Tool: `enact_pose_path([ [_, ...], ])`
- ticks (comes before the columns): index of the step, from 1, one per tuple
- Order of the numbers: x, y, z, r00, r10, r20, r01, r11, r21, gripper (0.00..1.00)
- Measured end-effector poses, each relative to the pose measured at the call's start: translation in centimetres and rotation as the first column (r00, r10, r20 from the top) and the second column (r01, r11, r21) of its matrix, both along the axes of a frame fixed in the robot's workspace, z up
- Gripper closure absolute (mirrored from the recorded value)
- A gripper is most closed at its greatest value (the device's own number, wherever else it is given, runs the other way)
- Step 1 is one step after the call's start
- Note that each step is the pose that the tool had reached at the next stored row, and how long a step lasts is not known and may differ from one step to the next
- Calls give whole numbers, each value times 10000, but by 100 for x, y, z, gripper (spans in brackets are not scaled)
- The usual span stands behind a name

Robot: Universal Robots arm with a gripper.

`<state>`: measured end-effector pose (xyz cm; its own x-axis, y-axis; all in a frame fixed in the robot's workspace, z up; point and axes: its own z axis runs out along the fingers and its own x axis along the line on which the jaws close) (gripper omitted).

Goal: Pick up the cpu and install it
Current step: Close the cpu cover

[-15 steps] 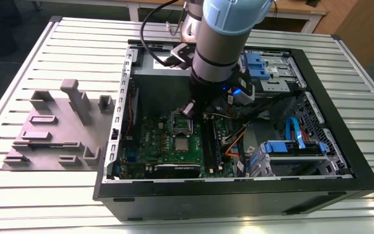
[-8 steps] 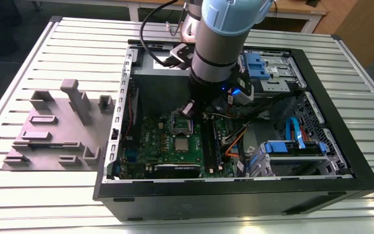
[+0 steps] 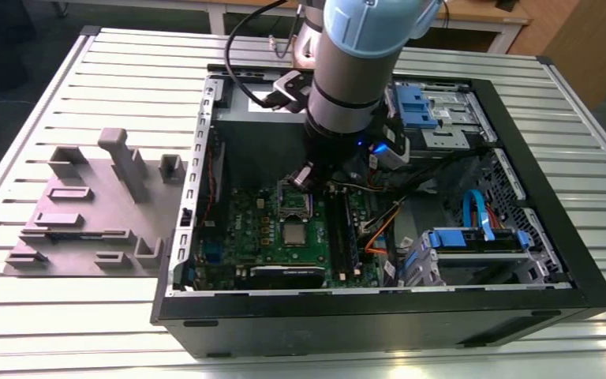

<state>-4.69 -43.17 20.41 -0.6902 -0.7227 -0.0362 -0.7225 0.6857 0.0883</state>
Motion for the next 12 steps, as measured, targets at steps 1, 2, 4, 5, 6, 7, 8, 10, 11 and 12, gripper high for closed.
enact_pose_path([
  [1,-5,0,0,10000,0,3,0,10000,0,90],
  [2,-9,0,0,10000,0,6,0,10000,0,90],
  [4,-12,0,0,10000,2,6,-2,10000,-1,90],
  [5,-13,0,0,10000,1,7,-1,10000,-1,90],
  [6,-15,-2,2,10000,1,6,-1,10000,-1,90],
  [7,-16,-6,3,10000,0,6,0,10000,-1,90],
  [8,-16,-9,6,10000,-1,5,1,10000,-1,90],
  [10,-16,-16,14,10000,0,6,0,10000,0,90],
  [11,-16,-19,19,10000,0,6,0,10000,0,90],
  [12,-16,-23,26,10000,0,6,0,10000,0,90],
])
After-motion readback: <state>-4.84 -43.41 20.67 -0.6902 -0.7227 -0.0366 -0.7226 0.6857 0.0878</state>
